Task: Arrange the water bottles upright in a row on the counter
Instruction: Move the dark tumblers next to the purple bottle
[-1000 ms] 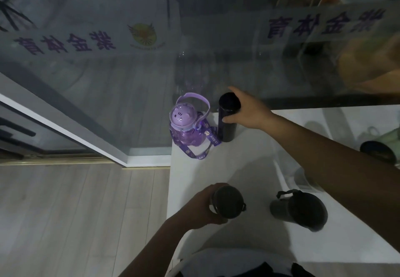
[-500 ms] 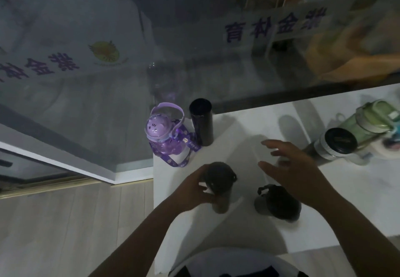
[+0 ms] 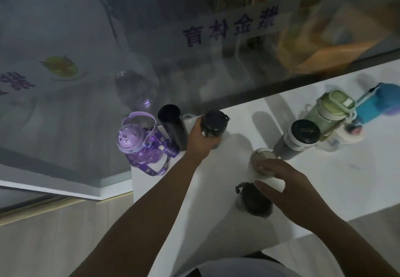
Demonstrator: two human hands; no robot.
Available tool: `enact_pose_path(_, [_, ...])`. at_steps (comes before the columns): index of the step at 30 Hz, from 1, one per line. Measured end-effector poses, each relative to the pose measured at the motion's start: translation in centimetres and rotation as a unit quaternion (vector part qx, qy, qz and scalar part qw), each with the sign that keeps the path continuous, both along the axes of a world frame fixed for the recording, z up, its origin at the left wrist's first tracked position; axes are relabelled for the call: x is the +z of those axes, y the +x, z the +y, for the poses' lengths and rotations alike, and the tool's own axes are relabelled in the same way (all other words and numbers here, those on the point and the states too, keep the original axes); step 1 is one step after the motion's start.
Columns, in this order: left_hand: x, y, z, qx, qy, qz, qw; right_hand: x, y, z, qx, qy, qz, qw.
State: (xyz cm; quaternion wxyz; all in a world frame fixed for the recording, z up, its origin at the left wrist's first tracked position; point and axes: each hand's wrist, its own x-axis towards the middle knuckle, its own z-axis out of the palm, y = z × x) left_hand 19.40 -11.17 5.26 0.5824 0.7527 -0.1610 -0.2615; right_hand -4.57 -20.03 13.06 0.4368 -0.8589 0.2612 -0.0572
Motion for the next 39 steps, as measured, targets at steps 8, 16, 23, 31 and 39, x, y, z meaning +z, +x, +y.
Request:
enact_pose_path(8, [-2.6,0.9,-1.3,0.051,0.000,-0.001,0.999,-1.2,-2.3,-2.3,-0.025,0.019,-0.001,0.999])
enact_pose_path(16, [-3.2,1.1,-1.0,0.056,0.020,-0.011,0.998,-2.5,-3.6,-4.4,-0.012,0.036,0.029,0.999])
enact_pose_path(23, [-0.5,-5.2,1.8,0.096,0.111,0.097,0.984,-3.5,-4.0,-6.4,0.029,0.009,0.036,0.999])
enact_pose_path(31, [3.4,-16.2,6.0,-0.051,0.131,0.025,0.990,-3.2,0.5,-7.6,0.212,-0.170,0.088,0.958])
enact_pose_path(39, [3.1,-17.9,5.5,-0.266,0.235,-0.203,0.912,-3.7,4.3,-7.0,0.297,-0.274,0.227,0.886])
